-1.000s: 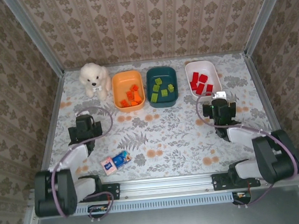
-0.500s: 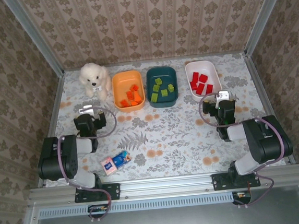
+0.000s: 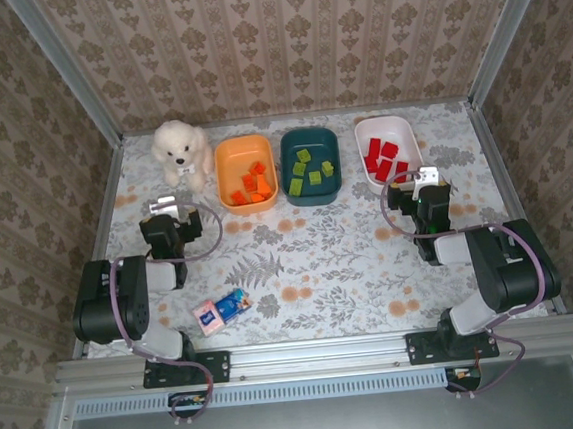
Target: Sort the legos into containers by color
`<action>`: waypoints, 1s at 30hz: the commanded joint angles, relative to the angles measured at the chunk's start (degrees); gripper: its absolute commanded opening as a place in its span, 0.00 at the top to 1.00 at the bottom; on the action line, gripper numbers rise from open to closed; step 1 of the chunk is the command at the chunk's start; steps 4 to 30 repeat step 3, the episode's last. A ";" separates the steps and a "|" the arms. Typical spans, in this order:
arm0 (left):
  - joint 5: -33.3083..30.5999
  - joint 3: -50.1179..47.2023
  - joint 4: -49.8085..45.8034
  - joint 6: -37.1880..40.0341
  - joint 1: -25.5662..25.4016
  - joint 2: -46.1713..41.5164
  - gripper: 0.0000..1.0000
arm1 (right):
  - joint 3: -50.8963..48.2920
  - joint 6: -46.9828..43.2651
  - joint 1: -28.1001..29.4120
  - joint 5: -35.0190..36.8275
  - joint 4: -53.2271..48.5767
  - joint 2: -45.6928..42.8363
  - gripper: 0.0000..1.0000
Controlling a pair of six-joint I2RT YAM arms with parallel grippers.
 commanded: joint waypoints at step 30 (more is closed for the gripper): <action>0.40 0.88 1.61 1.07 0.13 -0.55 0.00 | 0.53 1.07 -0.28 -1.15 0.62 0.35 0.00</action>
